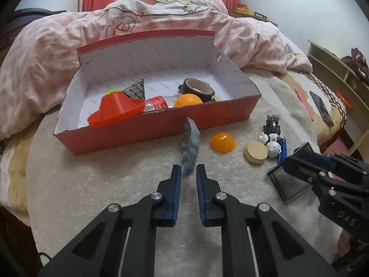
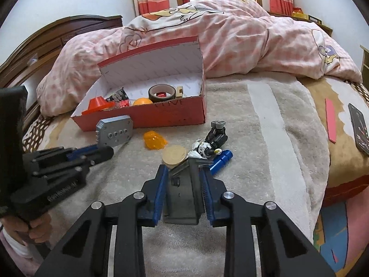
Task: Organize objects
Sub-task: 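Grasp the grey plate with the left gripper while the right gripper grasps the dark case, then carry the grey plate and dark case over the red box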
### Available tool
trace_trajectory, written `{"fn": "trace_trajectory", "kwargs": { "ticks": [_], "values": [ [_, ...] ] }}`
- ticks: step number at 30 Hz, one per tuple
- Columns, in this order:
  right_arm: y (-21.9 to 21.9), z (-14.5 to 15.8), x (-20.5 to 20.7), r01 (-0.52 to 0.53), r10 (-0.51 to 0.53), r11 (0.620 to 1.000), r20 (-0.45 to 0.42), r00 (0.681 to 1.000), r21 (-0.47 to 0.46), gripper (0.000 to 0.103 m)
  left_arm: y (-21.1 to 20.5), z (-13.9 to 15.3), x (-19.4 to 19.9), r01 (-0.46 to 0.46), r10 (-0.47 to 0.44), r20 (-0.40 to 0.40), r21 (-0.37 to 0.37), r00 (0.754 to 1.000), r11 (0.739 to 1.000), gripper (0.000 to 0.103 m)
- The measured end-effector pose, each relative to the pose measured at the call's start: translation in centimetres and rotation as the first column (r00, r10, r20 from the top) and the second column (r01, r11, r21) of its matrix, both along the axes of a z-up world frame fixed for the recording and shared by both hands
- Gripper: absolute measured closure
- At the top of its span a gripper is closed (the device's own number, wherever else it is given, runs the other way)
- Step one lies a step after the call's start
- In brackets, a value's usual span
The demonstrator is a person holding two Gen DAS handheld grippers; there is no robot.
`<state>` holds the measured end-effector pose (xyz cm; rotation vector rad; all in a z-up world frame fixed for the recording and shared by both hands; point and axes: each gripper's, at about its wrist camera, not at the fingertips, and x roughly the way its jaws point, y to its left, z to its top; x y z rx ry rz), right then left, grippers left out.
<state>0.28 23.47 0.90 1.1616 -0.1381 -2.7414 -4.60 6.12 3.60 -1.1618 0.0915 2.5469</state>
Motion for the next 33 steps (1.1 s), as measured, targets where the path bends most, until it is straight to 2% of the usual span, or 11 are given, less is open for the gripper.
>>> {"fn": "trace_trajectory", "kwargs": {
  "ticks": [7,8,11,17,26,33],
  "values": [
    [-0.1,0.1,0.1,-0.031,0.031,0.999,-0.007,0.999,-0.029,0.089,-0.4,-0.3,-0.4,-0.012,0.012,0.013,-0.004,1.000,1.000,0.094],
    [-0.3,0.3,0.2,-0.038,0.037,0.999,-0.017,0.999,-0.028,0.089,-0.4,-0.4,-0.4,-0.012,0.012,0.016,-0.003,1.000,1.000,0.097],
    [-0.4,0.8,0.3,-0.049,0.048,0.998,-0.037,0.998,-0.036,0.089,-0.5,0.1,-0.1,-0.007,0.007,-0.001,0.007,1.000,1.000,0.097],
    [-0.6,2.1,-0.2,-0.074,0.071,0.996,-0.064,0.995,-0.055,0.089,-0.8,2.5,0.5,-0.005,0.008,-0.074,0.037,0.997,0.999,0.097],
    [-1.9,4.4,-1.9,-0.129,0.124,0.991,-0.104,0.987,-0.047,0.089,-2.4,5.5,-0.3,-0.052,0.061,-0.132,0.072,0.989,0.996,0.097],
    [-2.8,5.7,-3.8,-0.154,0.147,0.987,-0.123,0.981,-0.050,0.089,-3.6,6.5,-2.0,-0.094,0.103,-0.149,0.068,0.983,0.993,0.097]
  ]
}}
